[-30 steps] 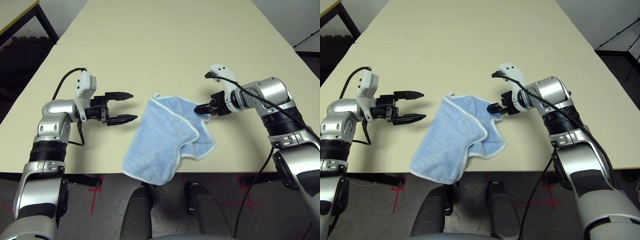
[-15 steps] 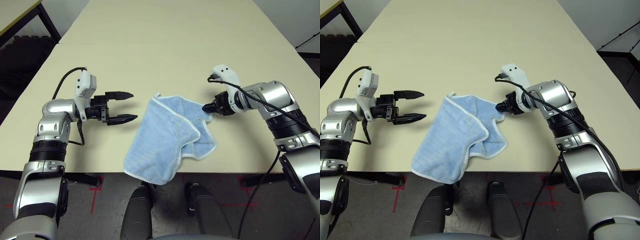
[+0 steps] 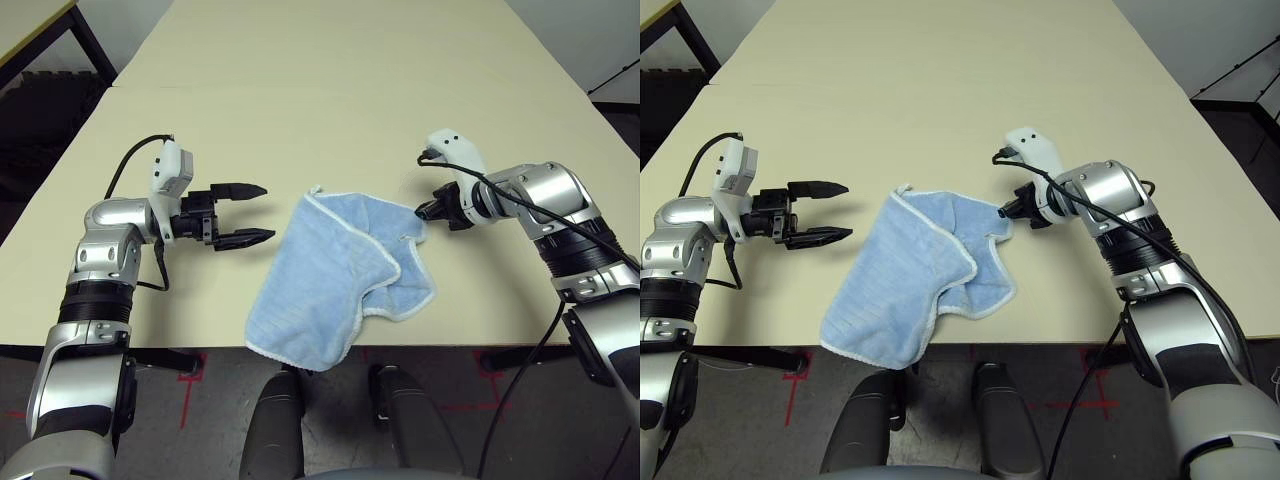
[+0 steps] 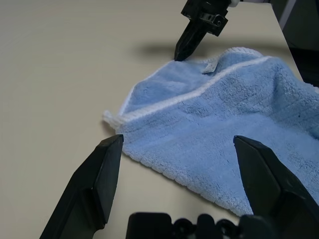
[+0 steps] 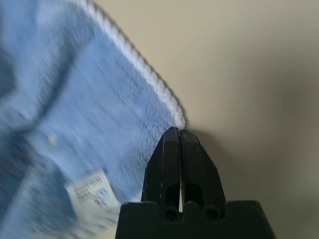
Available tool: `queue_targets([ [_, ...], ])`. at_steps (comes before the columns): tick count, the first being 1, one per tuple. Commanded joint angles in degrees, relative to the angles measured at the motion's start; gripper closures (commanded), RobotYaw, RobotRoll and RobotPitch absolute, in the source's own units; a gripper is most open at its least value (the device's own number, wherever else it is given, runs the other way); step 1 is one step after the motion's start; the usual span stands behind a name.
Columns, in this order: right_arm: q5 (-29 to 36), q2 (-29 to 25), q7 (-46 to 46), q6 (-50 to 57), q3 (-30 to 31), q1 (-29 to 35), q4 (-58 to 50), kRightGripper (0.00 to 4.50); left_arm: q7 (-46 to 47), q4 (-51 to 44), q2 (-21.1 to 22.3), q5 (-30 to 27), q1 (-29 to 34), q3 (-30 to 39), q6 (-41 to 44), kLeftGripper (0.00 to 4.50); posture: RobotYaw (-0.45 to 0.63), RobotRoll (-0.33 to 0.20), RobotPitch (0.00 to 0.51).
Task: Fold the towel and set it aside.
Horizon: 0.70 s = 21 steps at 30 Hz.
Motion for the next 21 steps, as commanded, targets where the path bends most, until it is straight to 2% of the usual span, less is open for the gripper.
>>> queue_targets([
  [1, 0.5, 1.2, 0.1, -15.3, -4.4, 0.2, 2.3, 4.47, 1.5, -0.2, -0.6, -0.4, 0.6, -0.2, 0.7, 0.0, -0.03, 0.0, 0.215],
  [5, 0.1, 4.6, -1.1, -38.1, -8.9, 0.4, 7.2, 4.47, 5.5, -1.3, -1.6, -1.1, 1.5, 1.1, 1.9, 0.0, -0.02, 0.0, 0.213],
  [9, 1.2, 9.7, -2.2, -53.0, -12.5, -2.5, 12.3, 4.47, 9.9, -3.3, -3.4, -2.3, 1.7, 2.4, 4.2, 0.0, 0.0, 0.0, 0.208],
  [13, 1.3, 12.2, -0.3, -62.3, -13.1, -5.5, 15.9, 4.47, 12.0, -5.4, -4.5, -3.2, 2.4, 2.3, 5.5, 0.0, 0.01, 0.0, 0.204],
  [21, 6.3, 15.1, 1.0, -69.0, -18.7, -19.2, 22.7, 4.47, 13.9, -7.7, -5.2, -4.2, 3.6, 2.1, 6.8, 0.0, 0.01, 0.0, 0.193],
])
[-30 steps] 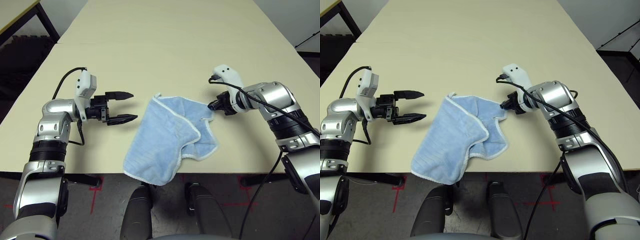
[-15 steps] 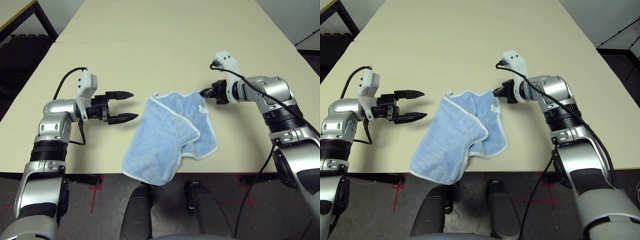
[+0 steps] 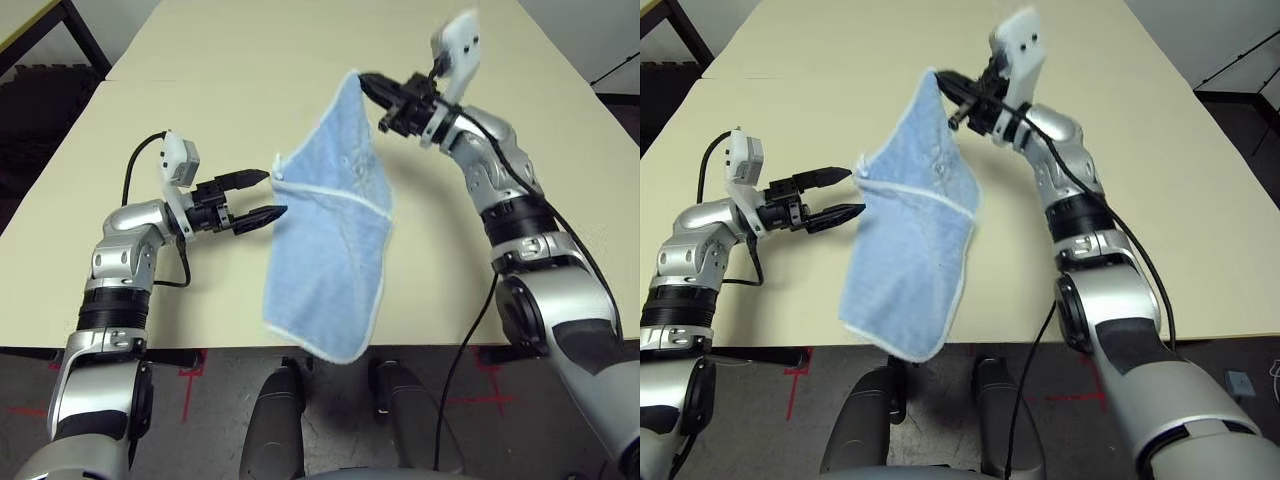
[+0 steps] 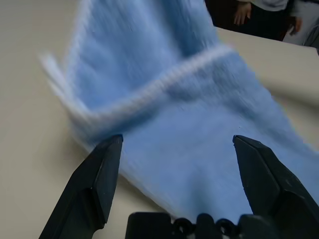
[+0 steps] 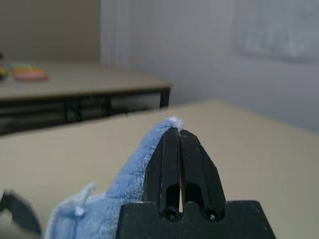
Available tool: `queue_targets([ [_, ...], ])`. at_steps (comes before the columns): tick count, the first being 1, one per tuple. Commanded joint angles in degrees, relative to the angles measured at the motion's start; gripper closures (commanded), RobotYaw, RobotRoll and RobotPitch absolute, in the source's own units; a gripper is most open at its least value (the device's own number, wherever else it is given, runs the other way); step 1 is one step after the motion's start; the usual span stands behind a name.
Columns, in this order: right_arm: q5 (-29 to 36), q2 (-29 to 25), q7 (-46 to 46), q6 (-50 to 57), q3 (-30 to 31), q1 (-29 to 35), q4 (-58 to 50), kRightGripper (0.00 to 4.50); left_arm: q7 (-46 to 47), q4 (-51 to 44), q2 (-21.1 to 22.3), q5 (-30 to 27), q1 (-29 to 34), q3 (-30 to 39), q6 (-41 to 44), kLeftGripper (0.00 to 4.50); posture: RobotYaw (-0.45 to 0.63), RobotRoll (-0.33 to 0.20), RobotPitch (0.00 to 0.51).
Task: Fold the towel and set it aside.
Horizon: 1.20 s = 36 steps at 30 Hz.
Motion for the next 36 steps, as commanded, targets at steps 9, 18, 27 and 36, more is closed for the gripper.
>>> queue_targets([
  [9, 1.9, -0.2, 0.0, -6.8, -4.3, -18.8, 8.7, 4.47, 1.1, 0.1, -1.6, -0.8, -0.8, -0.2, 0.3, 0.0, 0.0, 0.0, 0.185],
  [18, -0.6, 1.7, 2.3, -0.6, 1.6, -14.7, 2.6, 4.47, 12.2, -0.5, -6.2, -6.1, -7.5, 5.4, 7.5, 0.0, 0.03, 0.0, 0.183],
  [27, -0.9, 1.3, 0.9, 0.4, 1.0, -13.5, 2.6, 4.47, 17.6, -2.3, -5.6, -9.4, -11.6, 8.1, 14.7, 0.0, 0.05, 0.0, 0.175],
  [36, 0.1, -0.3, 0.3, 0.1, -1.6, -17.9, 6.7, 4.47, 20.8, 1.7, -10.3, -6.8, -16.4, 5.5, 11.2, 0.0, 0.04, 0.0, 0.17],
])
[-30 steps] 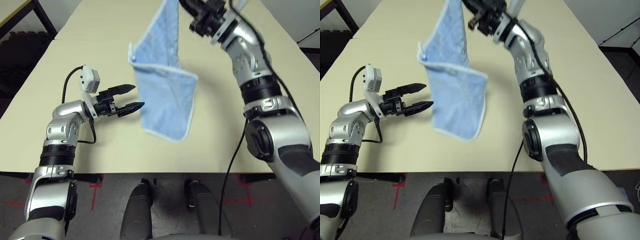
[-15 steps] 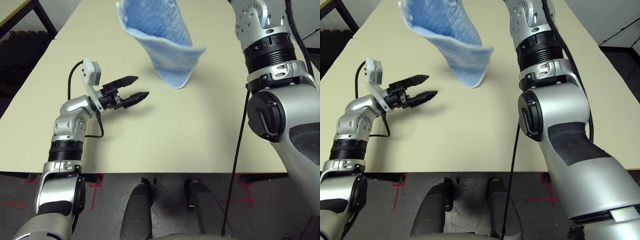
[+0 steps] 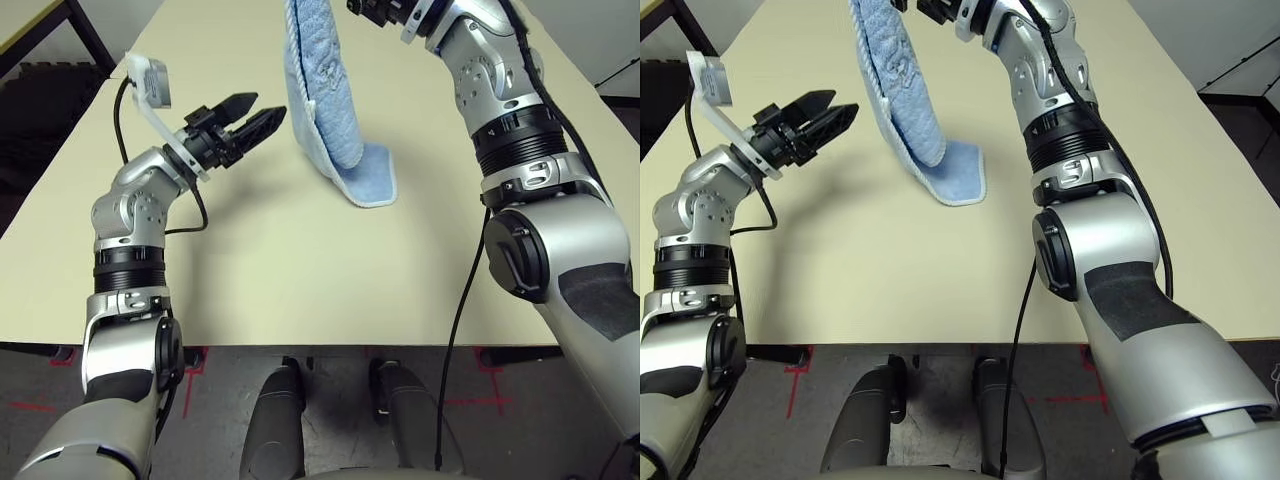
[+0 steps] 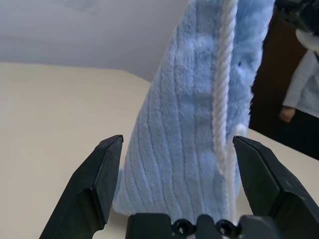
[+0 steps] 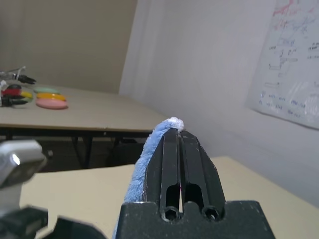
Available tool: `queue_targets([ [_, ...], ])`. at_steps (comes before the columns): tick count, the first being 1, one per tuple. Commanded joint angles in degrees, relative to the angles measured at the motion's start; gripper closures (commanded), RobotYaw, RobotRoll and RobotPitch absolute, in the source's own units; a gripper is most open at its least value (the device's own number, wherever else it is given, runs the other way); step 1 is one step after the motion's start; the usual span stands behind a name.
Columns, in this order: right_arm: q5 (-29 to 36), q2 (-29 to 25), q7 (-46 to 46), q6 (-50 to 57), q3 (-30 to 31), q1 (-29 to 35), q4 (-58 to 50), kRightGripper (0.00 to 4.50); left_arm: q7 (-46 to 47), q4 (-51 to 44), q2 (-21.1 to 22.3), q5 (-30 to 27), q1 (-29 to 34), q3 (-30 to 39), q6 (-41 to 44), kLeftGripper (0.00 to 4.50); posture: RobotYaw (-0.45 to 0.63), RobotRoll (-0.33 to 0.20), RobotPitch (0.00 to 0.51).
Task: Fold the towel and set it aside.
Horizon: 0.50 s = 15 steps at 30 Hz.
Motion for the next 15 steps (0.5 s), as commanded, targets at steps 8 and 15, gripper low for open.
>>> queue_targets([
  [8, 0.1, -0.9, -1.3, 1.5, -1.8, -3.8, 3.7, 4.47, 5.6, 2.0, -6.2, -1.2, -5.5, 0.2, 0.4, 0.0, 0.05, 0.0, 0.172],
  [15, 0.1, -0.7, -2.6, 1.8, -2.0, -3.9, 4.5, 4.47, 10.3, 0.7, -8.1, -1.0, -6.9, -0.8, 3.9, 0.0, 0.06, 0.0, 0.177],
])
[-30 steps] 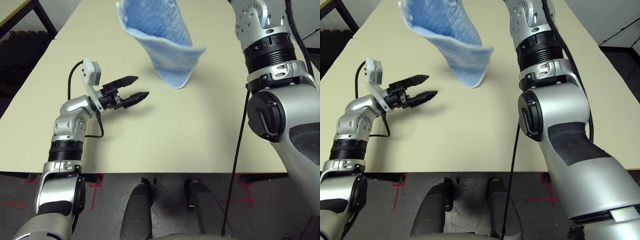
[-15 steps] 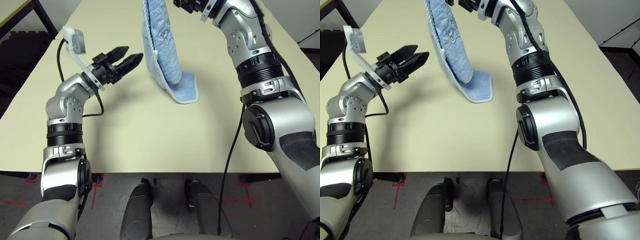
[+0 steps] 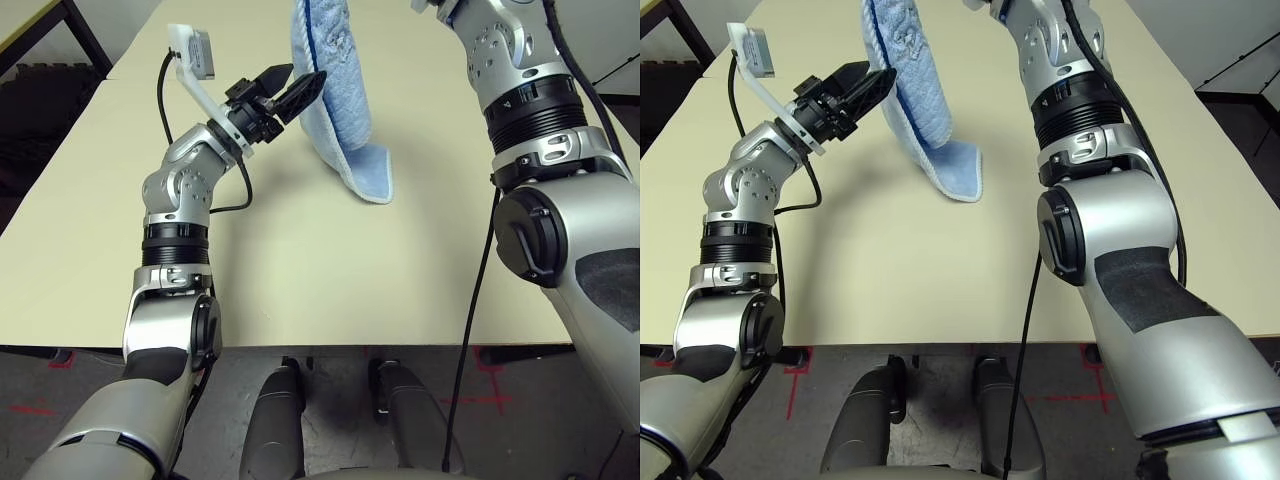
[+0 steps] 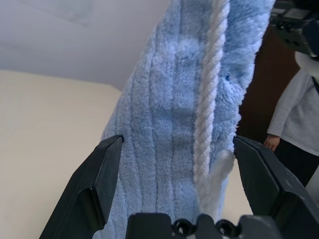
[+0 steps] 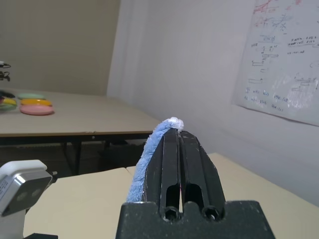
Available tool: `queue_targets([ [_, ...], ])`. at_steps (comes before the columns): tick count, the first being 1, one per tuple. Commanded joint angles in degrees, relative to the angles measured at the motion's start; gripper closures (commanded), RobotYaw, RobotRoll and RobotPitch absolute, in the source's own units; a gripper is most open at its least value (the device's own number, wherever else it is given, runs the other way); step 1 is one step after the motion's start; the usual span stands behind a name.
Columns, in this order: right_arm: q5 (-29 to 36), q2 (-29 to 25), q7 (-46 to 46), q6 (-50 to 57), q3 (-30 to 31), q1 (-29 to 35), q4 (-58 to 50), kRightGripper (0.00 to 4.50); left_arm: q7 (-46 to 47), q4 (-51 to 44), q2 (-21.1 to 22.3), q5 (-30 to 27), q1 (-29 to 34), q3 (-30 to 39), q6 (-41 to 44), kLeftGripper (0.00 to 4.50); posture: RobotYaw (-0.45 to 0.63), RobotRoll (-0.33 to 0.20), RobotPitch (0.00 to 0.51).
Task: Fold the towel and set it aside.
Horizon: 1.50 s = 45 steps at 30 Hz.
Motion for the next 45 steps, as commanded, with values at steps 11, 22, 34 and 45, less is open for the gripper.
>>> queue_targets([
  [11, 2.1, -2.9, -2.0, 0.1, -4.8, -6.6, 5.2, 4.47, 6.7, 8.1, 0.4, 11.9, -0.6, -6.3, -4.8, 0.0, 0.04, 0.0, 0.181],
  [22, 1.8, -7.2, -2.9, -2.2, -7.3, -10.7, 9.7, 4.47, 2.4, 11.7, 4.0, 15.1, 0.3, -7.6, -5.8, 0.0, 0.03, 0.0, 0.185],
  [34, 0.4, -7.5, -3.6, -3.6, -7.0, -11.8, 13.1, 4.47, -9.0, -2.2, 5.0, 12.3, 7.9, -14.2, 7.5, 0.0, 0.03, 0.0, 0.19],
  [45, -0.5, -7.2, -3.8, -4.3, -7.1, -12.5, 13.7, 4.47, -10.6, -8.9, 6.3, 10.4, 11.1, -15.4, 17.0, 0.0, 0.0, 0.0, 0.213],
])
